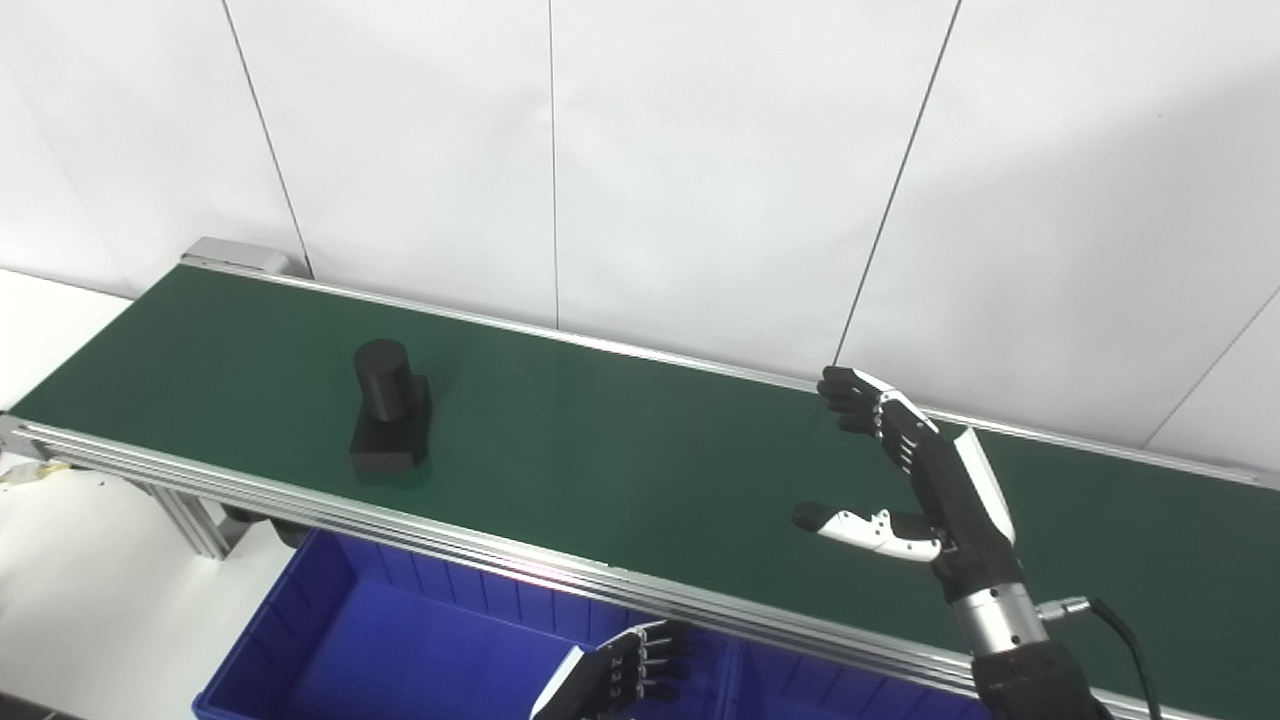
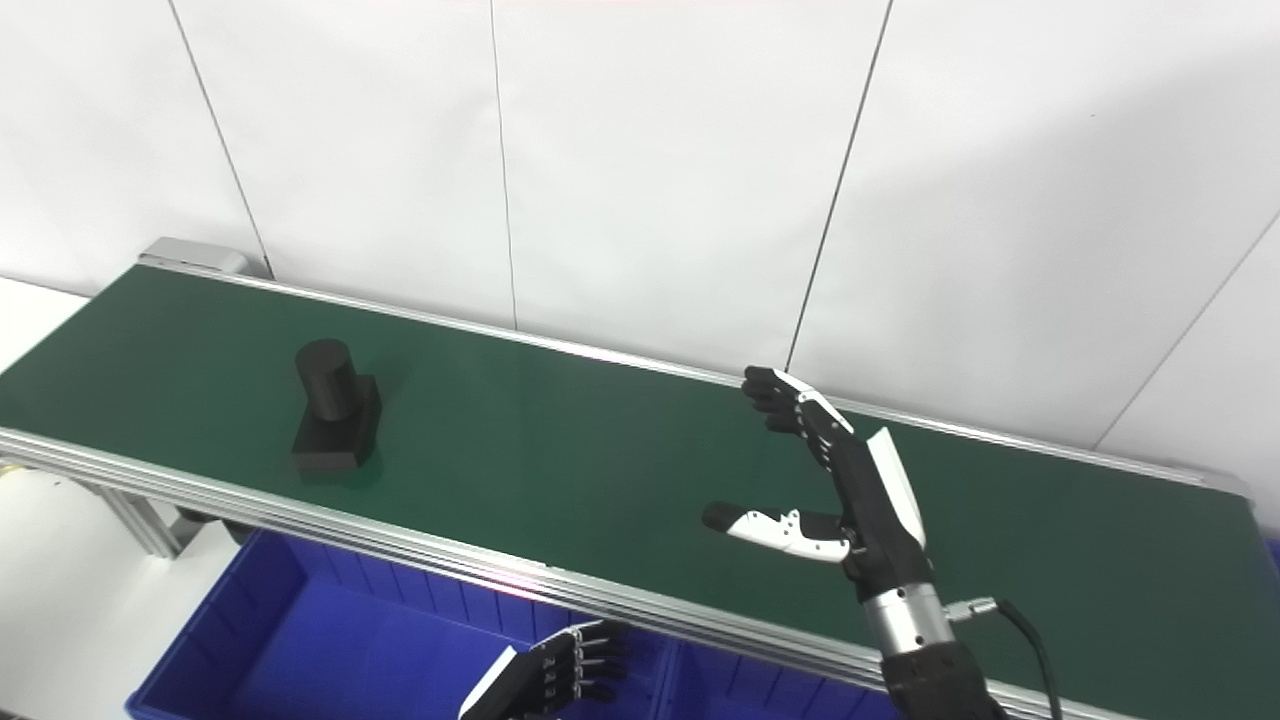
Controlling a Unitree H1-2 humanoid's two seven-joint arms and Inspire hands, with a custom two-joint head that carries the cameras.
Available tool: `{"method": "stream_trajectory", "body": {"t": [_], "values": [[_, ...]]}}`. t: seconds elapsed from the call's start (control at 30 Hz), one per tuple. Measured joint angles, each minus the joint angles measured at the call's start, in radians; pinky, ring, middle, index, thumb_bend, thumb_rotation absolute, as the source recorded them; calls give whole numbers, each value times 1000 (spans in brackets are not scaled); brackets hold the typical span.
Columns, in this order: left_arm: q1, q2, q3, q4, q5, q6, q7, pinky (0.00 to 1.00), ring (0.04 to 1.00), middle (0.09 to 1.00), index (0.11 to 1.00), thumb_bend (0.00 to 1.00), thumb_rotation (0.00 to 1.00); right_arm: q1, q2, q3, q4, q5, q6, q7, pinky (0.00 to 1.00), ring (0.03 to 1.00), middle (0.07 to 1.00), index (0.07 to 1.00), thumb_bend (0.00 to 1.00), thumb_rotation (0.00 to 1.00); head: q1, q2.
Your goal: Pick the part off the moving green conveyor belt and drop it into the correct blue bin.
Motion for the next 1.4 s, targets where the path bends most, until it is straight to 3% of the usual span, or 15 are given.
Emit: {"method": "stream_trajectory", "body": {"t": [0.77, 0.97, 1.4], "values": [[-1, -11, -12, 12, 12, 0, 12, 677, 728, 771, 805, 909, 83, -170, 59, 74, 350, -118, -90, -37, 773, 823, 825, 824, 803, 317, 14, -3], [-1, -24, -17, 12, 13, 0, 12, 691, 739, 774, 808, 907, 72, -195, 84, 93, 440, -148, -127, -57, 784, 831, 830, 834, 811, 344, 14, 0], [1, -31, -39, 9, 32, 0, 34, 714, 756, 788, 810, 916, 114, -251, 87, 149, 525, -250, -148, -104, 745, 825, 851, 869, 825, 387, 29, 2]]}}
